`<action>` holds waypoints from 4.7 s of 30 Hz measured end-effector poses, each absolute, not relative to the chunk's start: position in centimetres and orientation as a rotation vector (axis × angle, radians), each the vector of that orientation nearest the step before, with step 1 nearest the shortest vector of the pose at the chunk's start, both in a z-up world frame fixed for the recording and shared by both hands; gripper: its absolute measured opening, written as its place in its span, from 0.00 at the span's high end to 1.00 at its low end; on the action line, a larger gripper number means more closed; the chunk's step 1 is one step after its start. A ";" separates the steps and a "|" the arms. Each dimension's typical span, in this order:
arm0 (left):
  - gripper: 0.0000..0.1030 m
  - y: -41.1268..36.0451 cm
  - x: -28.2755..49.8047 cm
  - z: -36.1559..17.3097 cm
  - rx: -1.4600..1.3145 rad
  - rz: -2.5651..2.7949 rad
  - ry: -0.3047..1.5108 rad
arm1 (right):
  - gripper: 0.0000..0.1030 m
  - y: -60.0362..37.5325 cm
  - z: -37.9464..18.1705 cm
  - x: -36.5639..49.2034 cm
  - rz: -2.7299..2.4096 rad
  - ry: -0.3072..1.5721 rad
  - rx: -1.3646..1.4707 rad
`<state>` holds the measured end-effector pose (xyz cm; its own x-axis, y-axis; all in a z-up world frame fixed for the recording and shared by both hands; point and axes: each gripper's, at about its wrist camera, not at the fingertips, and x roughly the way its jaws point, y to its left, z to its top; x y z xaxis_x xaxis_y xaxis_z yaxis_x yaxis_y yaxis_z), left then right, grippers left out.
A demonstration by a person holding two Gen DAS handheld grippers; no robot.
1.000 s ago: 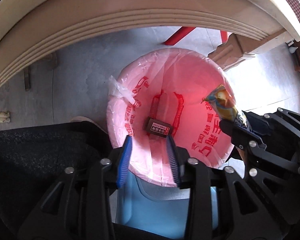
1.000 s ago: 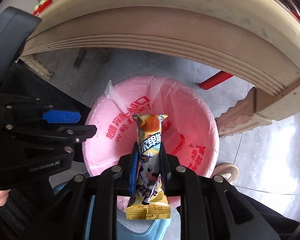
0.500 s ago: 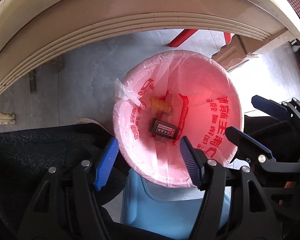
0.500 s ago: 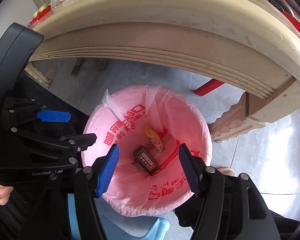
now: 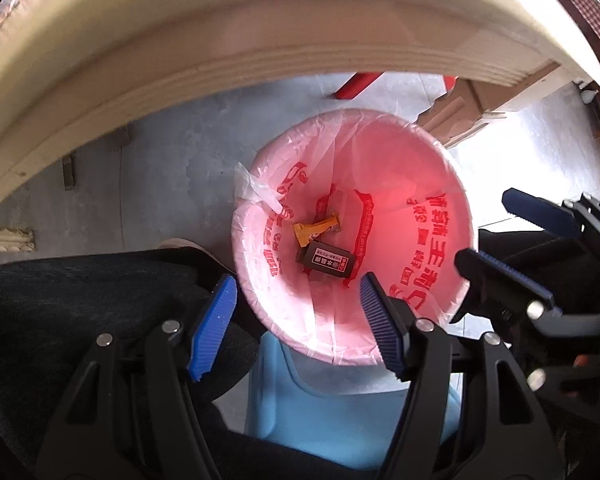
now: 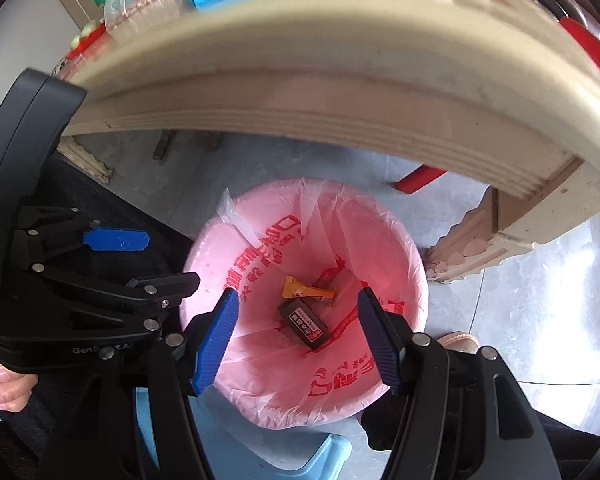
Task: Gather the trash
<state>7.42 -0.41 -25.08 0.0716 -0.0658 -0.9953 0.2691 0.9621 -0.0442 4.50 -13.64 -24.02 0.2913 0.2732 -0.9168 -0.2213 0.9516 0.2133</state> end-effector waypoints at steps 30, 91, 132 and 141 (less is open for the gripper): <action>0.25 5.7 21.4 6.6 0.161 -0.151 1.193 | 0.28 -21.3 6.2 16.7 0.262 0.916 0.123; 0.38 5.4 37.6 -15.8 -0.208 0.116 1.504 | 0.28 -22.7 -13.7 32.8 0.247 1.215 0.337; 0.72 7.8 37.7 -14.3 -0.204 0.056 1.455 | 0.77 -24.7 -11.1 32.2 0.181 1.106 0.271; 0.72 9.9 34.7 -10.6 -0.172 0.065 1.384 | 0.77 -24.1 -8.3 31.0 0.183 1.063 0.247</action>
<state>34.71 9.90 -10.64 0.1862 -0.0553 -0.9810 -0.1467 0.9857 -0.0834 30.98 -24.09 -8.28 0.4757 0.2666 -0.8383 -0.0295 0.9573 0.2877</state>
